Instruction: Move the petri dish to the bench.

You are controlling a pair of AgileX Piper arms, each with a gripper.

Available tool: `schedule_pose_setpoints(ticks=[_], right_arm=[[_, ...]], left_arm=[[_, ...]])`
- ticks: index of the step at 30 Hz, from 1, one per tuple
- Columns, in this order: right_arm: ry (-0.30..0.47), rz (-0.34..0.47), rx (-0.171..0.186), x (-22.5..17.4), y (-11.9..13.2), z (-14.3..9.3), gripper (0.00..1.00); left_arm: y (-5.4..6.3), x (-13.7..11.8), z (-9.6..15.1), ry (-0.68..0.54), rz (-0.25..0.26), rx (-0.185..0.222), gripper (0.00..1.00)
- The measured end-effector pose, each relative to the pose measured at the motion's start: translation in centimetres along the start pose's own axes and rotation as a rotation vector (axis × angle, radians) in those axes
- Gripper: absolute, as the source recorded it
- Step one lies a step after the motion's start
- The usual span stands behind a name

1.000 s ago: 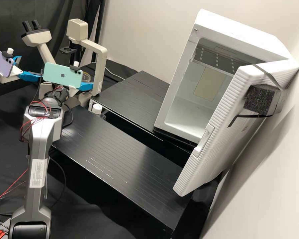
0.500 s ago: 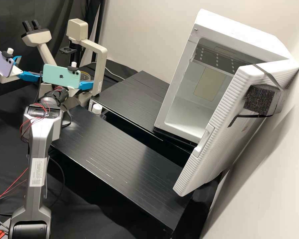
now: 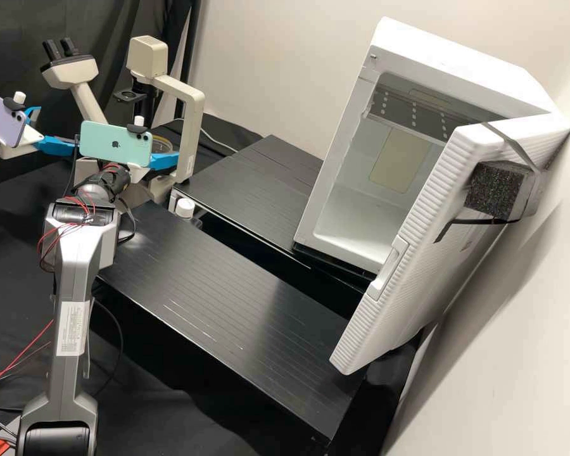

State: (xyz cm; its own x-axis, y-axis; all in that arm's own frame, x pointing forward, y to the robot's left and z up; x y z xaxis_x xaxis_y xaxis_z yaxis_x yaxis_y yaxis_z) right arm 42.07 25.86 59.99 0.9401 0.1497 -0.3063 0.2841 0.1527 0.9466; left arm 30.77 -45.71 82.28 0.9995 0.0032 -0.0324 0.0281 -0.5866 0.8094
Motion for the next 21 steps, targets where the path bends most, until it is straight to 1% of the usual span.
schedule_pose_setpoints(ticks=[10, 21], right_arm=[[0.002, -0.025, 0.000, 0.00, -0.23, -0.01, 0.00], [0.002, -0.025, 0.000, 0.00, -0.23, -0.02, 0.00]], left_arm=[[0.00, 0.00, 0.00, 0.000, 0.000, 0.000, 1.00], [0.00, 0.00, 0.00, 0.000, 0.000, 0.000, 1.00]])
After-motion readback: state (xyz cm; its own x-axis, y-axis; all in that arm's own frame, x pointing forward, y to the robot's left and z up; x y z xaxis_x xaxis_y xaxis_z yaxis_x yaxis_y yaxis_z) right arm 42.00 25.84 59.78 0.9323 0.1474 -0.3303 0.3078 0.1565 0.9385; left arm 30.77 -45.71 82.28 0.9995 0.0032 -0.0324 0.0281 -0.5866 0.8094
